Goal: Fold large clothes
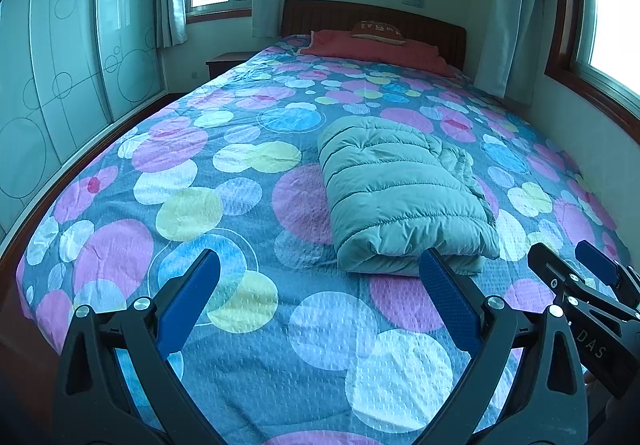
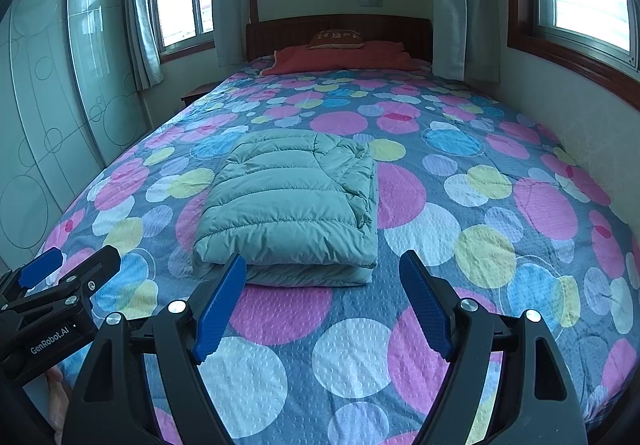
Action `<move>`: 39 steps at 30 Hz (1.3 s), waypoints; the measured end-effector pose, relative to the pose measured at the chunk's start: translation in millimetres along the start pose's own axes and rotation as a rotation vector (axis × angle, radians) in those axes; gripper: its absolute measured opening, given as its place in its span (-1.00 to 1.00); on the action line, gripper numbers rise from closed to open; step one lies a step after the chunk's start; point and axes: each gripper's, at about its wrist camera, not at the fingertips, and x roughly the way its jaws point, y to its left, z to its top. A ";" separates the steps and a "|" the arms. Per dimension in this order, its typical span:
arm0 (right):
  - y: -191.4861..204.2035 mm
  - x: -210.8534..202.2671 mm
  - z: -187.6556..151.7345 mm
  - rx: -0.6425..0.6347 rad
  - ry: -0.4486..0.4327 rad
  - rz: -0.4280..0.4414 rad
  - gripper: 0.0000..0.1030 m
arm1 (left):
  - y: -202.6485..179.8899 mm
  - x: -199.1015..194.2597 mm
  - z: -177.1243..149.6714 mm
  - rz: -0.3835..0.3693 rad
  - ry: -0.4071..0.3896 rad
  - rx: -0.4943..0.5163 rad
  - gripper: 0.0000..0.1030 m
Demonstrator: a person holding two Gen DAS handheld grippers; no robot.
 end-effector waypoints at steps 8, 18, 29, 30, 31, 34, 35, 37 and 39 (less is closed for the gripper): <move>0.5 -0.4 -0.2 0.000 -0.001 0.000 0.51 | -0.8 -0.6 -1.1 0.001 -0.003 0.003 0.93; 0.8 -0.7 -0.2 -0.001 -0.002 0.000 0.51 | -1.4 -4.8 -2.5 0.003 -0.014 0.018 0.93; 2.9 -1.4 -0.9 -0.003 -0.003 0.001 0.51 | -3.1 -9.4 0.9 0.030 -0.041 0.054 0.93; 2.9 -1.2 -1.0 -0.003 -0.003 0.000 0.51 | -4.4 -9.9 1.0 0.028 -0.047 0.060 0.93; 3.0 -1.0 -1.1 -0.001 -0.002 0.000 0.51 | -4.7 -10.5 0.9 0.026 -0.053 0.064 0.93; 4.2 -0.6 -1.6 0.003 0.003 0.004 0.51 | -5.3 -11.1 1.2 0.014 -0.064 0.067 0.96; 4.0 -0.3 -1.6 0.003 0.005 0.005 0.51 | -4.8 -11.2 1.5 0.009 -0.066 0.064 0.96; 4.7 0.2 -1.6 0.005 0.008 0.008 0.51 | -4.9 -9.6 1.8 0.005 -0.057 0.062 0.96; 2.4 1.9 -1.6 0.008 0.013 0.014 0.51 | -5.3 -6.5 1.5 0.005 -0.039 0.064 0.96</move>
